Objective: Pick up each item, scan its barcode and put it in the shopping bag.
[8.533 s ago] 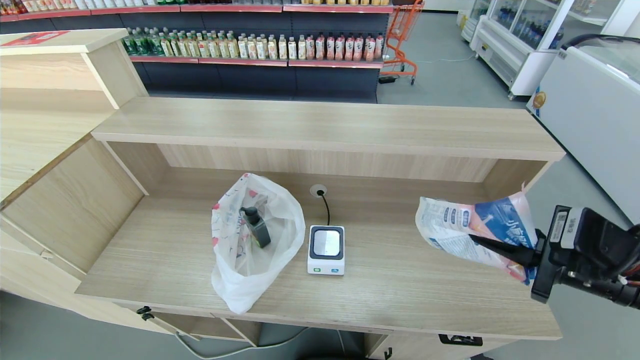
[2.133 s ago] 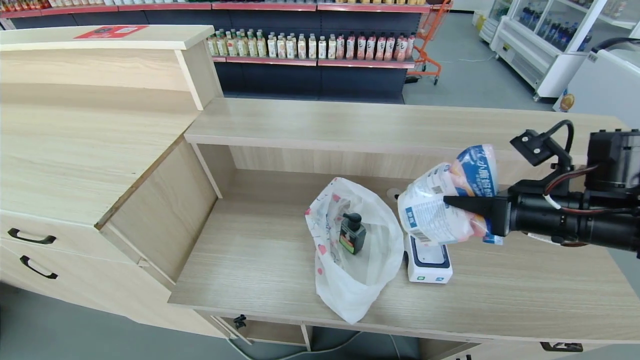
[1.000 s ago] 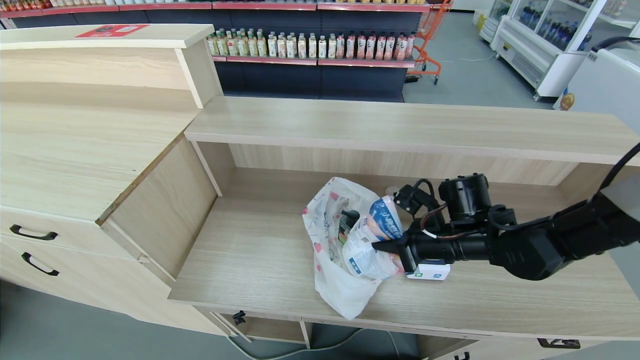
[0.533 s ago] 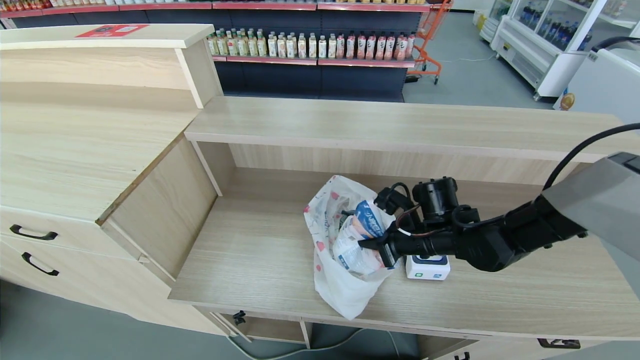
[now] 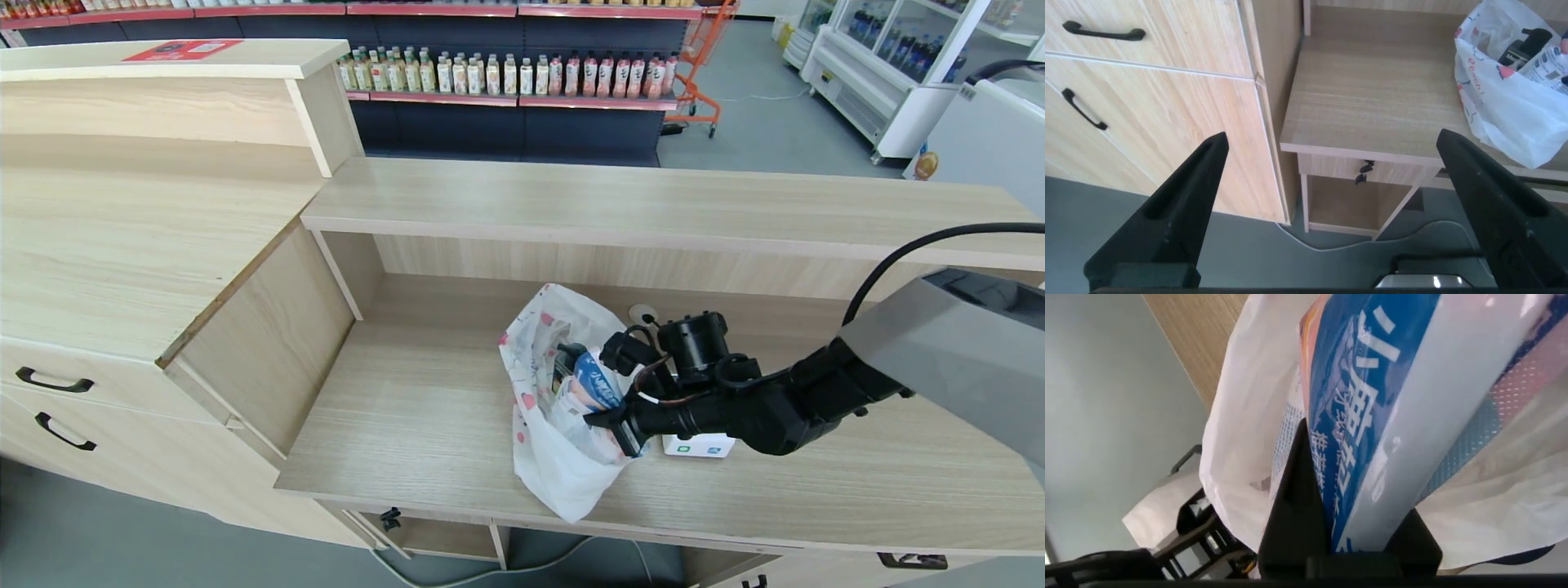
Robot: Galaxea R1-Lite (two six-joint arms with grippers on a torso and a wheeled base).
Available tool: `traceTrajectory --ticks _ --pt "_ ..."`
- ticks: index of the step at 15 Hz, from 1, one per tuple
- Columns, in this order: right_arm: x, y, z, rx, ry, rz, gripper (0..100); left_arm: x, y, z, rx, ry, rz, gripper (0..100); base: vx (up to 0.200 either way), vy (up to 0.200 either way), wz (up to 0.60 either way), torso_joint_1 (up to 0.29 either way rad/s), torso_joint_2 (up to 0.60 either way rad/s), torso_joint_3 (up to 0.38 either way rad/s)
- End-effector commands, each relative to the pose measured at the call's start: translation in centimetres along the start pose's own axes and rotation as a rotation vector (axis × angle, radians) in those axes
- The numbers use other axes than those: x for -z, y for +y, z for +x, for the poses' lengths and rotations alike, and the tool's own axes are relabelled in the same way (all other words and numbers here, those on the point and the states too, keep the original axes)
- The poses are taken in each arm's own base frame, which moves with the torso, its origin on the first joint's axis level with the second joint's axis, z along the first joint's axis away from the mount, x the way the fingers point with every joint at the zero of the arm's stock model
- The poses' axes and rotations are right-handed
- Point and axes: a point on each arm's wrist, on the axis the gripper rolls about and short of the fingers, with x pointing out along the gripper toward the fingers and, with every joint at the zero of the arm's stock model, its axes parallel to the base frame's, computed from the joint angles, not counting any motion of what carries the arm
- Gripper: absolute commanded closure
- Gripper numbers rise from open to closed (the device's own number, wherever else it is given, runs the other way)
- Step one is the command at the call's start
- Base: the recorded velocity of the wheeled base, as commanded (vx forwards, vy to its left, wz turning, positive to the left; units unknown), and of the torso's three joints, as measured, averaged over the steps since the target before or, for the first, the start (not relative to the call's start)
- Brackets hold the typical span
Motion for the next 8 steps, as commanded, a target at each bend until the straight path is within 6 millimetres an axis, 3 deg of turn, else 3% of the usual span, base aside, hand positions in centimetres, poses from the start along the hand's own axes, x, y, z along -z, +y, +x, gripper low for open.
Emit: traceTrajectory --ticks 1,2,4,8 --pt "0.1 -0.1 0.3 -0.002 -0.002 0.009 0 0.0 0.0 0.0 0.000 0.000 0.000 0 0.000 0.000 0.00 0.000 0.00 0.000" --pt "0.1 -0.1 0.3 -0.002 -0.004 0.010 0 0.0 0.0 0.0 0.000 0.000 0.000 0 0.000 0.000 0.00 0.000 0.00 0.000" --pt "-2.4 -0.3 -0.1 0.019 -0.125 0.068 0 0.0 0.0 0.0 0.000 0.000 0.000 0 0.000 0.000 0.00 0.000 0.00 0.000" --pt "-6.1 -0.4 -4.4 0.043 -0.244 0.210 0 0.0 0.0 0.0 0.000 0.000 0.000 0 0.000 0.000 0.00 0.000 0.00 0.000"
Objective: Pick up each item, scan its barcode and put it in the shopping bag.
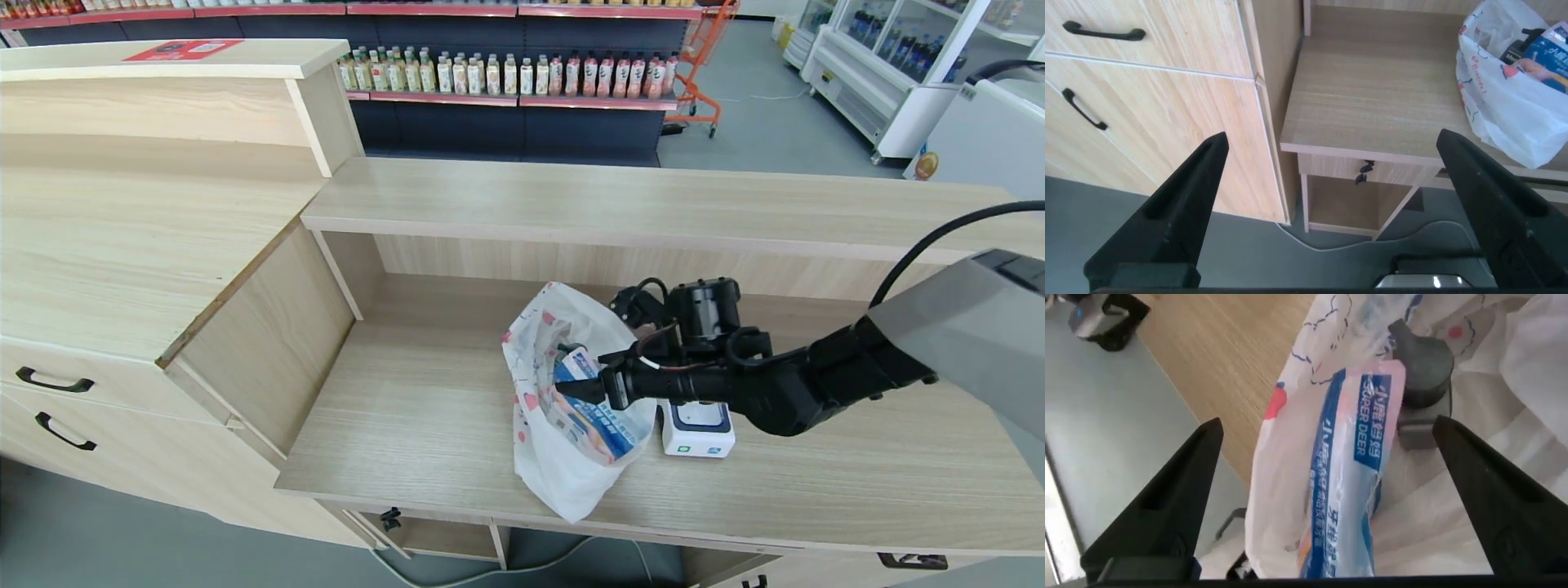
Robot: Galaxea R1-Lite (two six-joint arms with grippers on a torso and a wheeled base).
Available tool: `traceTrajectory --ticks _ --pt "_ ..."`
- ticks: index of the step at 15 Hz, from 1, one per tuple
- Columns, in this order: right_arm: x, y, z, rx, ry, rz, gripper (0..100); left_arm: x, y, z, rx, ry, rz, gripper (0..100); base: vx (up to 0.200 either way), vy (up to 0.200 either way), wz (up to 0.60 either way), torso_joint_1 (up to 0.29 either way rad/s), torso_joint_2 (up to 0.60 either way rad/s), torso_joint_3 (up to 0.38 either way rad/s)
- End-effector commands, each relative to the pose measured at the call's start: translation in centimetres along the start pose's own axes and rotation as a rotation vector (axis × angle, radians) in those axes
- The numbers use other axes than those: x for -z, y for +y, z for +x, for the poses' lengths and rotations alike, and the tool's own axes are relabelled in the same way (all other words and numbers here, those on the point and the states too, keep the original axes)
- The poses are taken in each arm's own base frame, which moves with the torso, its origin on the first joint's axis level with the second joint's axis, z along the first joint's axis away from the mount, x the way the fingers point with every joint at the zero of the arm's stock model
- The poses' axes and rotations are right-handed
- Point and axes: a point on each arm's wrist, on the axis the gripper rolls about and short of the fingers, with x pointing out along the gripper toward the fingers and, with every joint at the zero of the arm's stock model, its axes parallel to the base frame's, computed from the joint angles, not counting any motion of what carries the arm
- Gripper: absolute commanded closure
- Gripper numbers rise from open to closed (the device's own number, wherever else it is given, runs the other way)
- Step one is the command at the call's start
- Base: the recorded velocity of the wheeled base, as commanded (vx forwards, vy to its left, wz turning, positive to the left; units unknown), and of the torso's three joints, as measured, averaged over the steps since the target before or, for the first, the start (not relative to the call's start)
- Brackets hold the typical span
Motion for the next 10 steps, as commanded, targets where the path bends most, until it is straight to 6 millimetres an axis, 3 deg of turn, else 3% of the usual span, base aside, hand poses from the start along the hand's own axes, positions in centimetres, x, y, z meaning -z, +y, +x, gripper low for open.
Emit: traceTrajectory --ticks 1,3,6,7,8,9,10 --pt "-3.4 0.7 -3.9 0.013 -0.095 0.095 0 0.0 0.0 0.0 -0.001 0.000 0.000 0 0.000 0.000 0.00 0.000 0.00 0.000" --pt "-4.9 1.6 -8.7 0.035 -0.161 0.230 0 0.0 0.0 0.0 -0.001 0.000 0.000 0 0.000 0.000 0.00 0.000 0.00 0.000" --pt "-4.8 2.2 -18.8 0.183 -0.236 0.219 0 0.0 0.0 0.0 -0.001 0.000 0.000 0 0.000 0.000 0.00 0.000 0.00 0.000" --pt "-3.8 2.6 -22.3 0.298 -0.221 0.169 0 0.0 0.0 0.0 -0.001 0.000 0.000 0 0.000 0.000 0.00 0.000 0.00 0.000" --pt "-2.7 2.9 -24.2 0.380 -0.201 0.172 0 0.0 0.0 0.0 -0.001 0.000 -0.001 0 0.000 0.000 0.00 0.000 0.00 0.000" --pt "1.1 4.6 -27.2 0.496 -0.154 0.224 0 0.0 0.0 0.0 -0.001 0.000 -0.001 0 0.000 0.000 0.00 0.000 0.00 0.000" --pt "4.4 6.3 -28.8 0.556 -0.138 0.247 0 0.0 0.0 0.0 -0.001 0.000 0.000 0 0.000 0.000 0.00 0.000 0.00 0.000"
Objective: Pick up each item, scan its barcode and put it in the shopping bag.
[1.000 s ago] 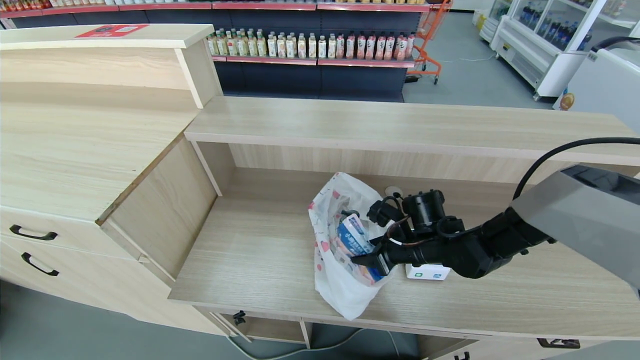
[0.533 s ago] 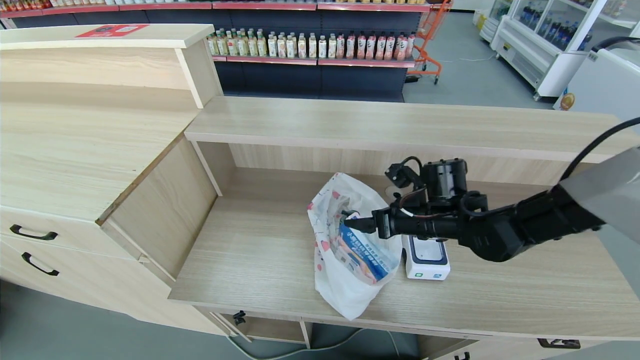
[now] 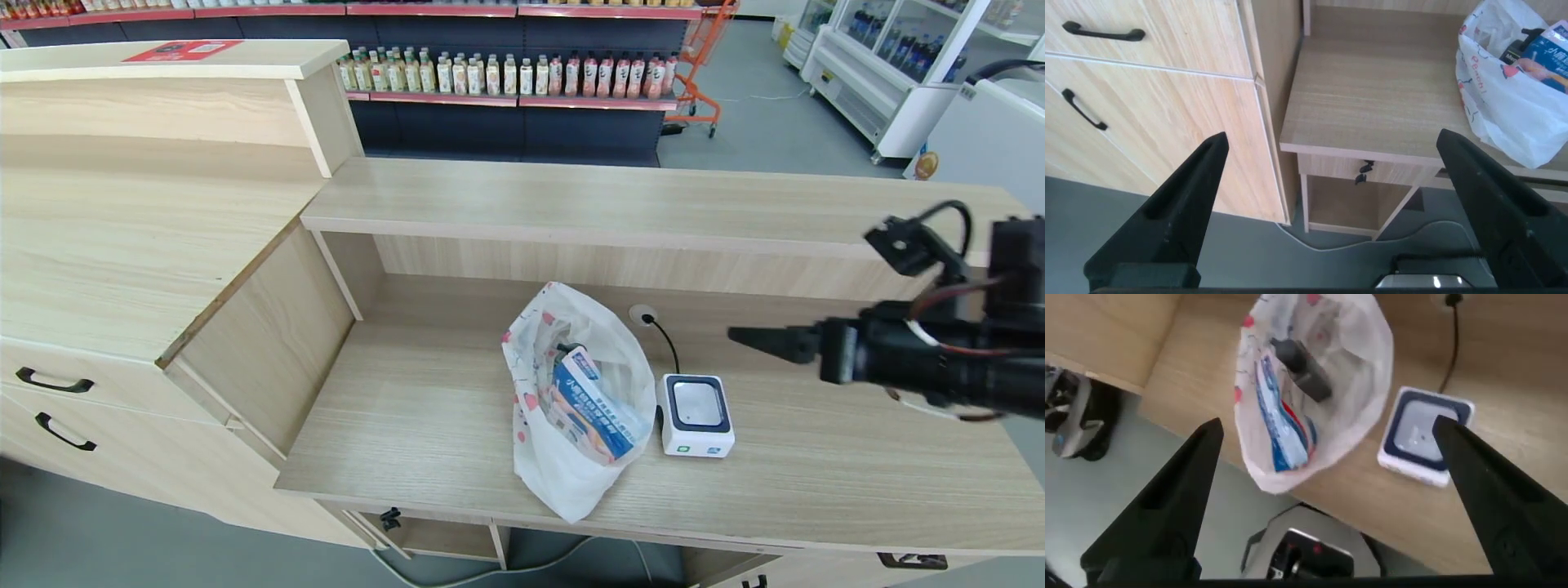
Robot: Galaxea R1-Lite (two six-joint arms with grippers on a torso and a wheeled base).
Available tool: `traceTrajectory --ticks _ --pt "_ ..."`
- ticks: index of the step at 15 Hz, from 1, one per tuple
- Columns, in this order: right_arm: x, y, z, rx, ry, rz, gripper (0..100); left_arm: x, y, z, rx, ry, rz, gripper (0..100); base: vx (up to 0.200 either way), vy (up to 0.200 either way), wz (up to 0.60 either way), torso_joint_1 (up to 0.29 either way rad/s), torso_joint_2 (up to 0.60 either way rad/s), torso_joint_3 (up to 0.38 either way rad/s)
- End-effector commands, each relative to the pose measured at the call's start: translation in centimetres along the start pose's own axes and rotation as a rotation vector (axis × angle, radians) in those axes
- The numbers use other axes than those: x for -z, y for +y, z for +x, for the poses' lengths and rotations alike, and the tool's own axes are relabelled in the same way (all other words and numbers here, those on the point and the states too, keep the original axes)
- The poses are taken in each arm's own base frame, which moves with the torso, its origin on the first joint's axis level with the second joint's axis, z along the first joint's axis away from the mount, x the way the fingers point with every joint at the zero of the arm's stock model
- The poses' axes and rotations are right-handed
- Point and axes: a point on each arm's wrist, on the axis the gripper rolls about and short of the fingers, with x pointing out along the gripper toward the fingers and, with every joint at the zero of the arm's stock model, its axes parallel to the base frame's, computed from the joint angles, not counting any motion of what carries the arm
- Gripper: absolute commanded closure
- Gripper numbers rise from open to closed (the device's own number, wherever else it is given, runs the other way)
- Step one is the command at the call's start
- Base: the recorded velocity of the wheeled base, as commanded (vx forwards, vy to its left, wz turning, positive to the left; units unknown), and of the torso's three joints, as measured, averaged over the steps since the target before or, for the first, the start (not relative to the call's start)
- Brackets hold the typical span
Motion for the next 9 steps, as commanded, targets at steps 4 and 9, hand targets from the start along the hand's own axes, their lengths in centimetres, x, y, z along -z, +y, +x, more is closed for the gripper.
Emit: traceTrajectory --ticks 4,9 --pt "16.0 2.2 -15.0 0.343 -0.106 -0.074 0 0.0 0.0 0.0 0.000 0.000 0.000 0 0.000 0.000 0.00 0.000 0.00 0.000" --pt "20.4 4.1 -18.7 0.409 -0.343 -0.151 0 0.0 0.0 0.0 0.000 0.000 0.000 0 0.000 0.000 0.00 0.000 0.00 0.000"
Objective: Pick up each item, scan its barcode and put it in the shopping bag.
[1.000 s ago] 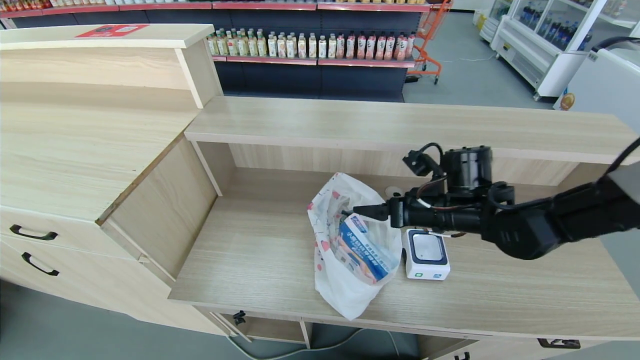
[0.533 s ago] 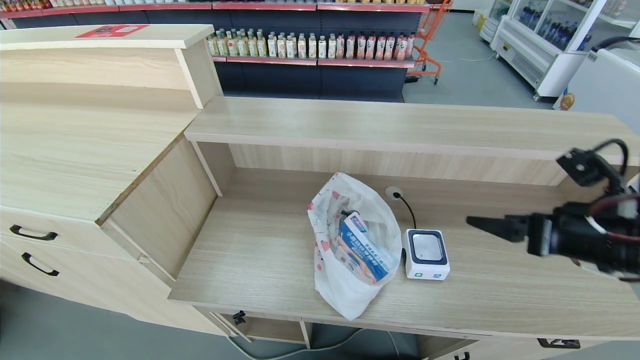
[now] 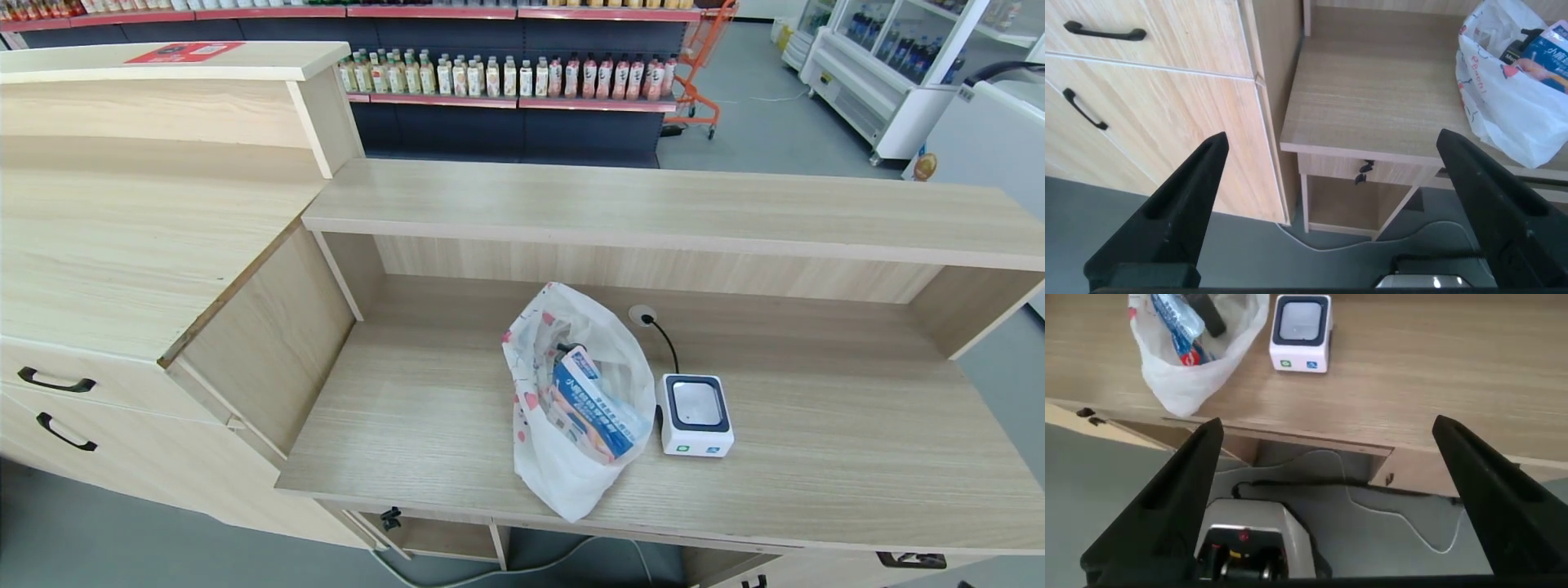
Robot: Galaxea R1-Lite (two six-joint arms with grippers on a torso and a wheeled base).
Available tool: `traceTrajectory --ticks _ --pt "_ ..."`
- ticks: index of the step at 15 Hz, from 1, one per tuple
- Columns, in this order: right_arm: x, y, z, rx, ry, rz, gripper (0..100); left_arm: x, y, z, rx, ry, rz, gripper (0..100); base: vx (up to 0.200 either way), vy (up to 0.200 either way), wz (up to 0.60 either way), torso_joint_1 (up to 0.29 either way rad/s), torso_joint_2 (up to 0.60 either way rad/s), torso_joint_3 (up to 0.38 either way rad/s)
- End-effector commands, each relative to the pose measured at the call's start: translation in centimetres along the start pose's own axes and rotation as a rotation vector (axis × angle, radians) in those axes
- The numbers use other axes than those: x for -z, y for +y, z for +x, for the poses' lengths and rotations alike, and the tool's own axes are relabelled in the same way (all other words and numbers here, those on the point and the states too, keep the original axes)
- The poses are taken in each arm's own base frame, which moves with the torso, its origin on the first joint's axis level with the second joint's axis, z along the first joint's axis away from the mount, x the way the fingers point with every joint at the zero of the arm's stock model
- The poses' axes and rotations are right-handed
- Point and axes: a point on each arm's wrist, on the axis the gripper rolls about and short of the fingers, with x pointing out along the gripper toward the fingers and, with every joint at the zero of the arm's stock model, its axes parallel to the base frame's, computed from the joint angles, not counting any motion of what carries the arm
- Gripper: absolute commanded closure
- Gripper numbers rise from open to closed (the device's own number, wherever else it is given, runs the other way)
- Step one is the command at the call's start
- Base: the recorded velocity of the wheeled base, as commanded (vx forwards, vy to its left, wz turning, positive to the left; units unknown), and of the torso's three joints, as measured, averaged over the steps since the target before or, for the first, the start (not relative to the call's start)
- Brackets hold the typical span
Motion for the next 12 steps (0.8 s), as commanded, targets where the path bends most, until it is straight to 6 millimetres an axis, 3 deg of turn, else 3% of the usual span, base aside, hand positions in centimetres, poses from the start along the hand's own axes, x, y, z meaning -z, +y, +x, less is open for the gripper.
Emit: traceTrajectory --ticks 1,3,12 --pt "3.36 0.46 -2.73 0.064 -0.184 -0.084 0 0.00 0.00 0.00 -0.001 0.000 -0.001 0 0.000 0.000 0.00 0.000 0.00 0.000" --pt "3.87 0.23 -2.67 0.164 -0.131 -0.063 0 0.00 0.00 0.00 -0.001 0.000 0.000 0 0.000 0.000 0.00 0.000 0.00 0.000" --pt "4.07 0.23 -2.66 0.165 -0.110 -0.063 0 0.00 0.00 0.00 -0.001 0.000 -0.001 0 0.000 0.000 0.00 0.000 0.00 0.000"
